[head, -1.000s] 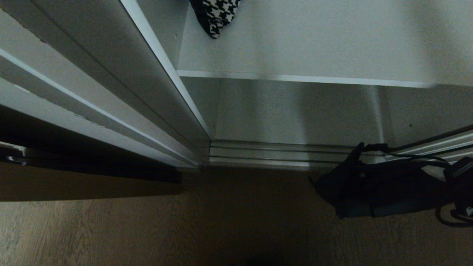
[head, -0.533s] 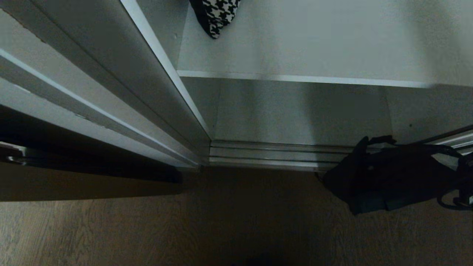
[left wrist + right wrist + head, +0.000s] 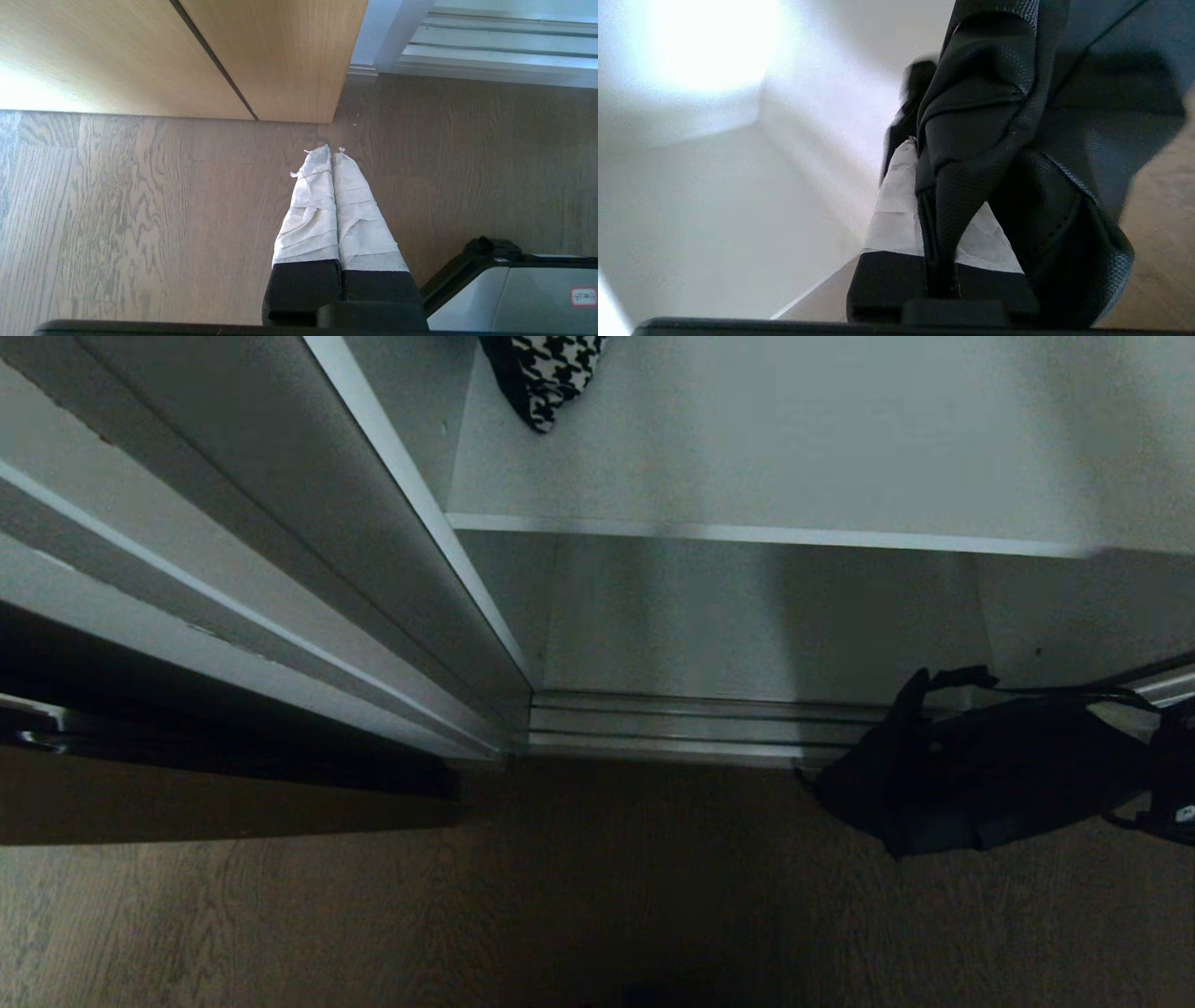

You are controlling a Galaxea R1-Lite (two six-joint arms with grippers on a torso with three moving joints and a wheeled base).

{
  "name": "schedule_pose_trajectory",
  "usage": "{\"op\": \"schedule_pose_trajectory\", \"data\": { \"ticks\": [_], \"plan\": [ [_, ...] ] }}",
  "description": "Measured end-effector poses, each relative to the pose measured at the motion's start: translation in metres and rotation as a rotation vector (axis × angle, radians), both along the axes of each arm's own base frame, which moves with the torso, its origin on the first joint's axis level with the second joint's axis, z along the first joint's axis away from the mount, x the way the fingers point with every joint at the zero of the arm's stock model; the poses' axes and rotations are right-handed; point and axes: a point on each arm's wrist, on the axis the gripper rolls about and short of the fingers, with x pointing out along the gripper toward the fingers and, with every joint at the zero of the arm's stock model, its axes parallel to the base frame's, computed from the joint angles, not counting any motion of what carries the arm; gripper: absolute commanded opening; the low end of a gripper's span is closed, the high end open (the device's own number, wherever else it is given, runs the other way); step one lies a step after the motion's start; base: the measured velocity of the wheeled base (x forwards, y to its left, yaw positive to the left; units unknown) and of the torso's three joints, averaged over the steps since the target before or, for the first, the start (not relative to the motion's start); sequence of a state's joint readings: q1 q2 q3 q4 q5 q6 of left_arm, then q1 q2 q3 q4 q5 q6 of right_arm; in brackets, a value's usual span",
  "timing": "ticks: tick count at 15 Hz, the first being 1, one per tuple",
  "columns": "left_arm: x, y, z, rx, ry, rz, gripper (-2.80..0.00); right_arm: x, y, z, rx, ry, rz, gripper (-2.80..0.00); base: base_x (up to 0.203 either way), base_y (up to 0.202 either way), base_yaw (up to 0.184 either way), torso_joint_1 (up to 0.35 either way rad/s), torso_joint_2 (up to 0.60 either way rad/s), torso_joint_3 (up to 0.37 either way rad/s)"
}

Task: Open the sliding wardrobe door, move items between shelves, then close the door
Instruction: Place the bag on the lower shelf

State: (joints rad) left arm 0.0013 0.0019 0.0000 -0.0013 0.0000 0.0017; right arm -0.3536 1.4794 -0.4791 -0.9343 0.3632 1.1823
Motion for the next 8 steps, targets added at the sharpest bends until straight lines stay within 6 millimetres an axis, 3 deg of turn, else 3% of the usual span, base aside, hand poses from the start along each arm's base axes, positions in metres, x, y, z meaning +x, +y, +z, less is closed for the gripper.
{"op": "schedule_pose_trajectory", "data": {
  "ticks": [5,8],
  "plan": [
    [0.0,0.0,0.0,0.0,0.0,0.0,-2.8,-0.009,0.022,0.016,-0.021,-0.067,0.145,-2.8,0.0,0.0,0.0,0.0,0.0,0.0],
    [0.0,0.0,0.0,-0.001,0.0,0.0,-2.8,-0.004,0.029,0.019,-0.025,-0.078,0.183,-2.8,0.0,0.0,0.0,0.0,0.0,0.0]
  ]
}}
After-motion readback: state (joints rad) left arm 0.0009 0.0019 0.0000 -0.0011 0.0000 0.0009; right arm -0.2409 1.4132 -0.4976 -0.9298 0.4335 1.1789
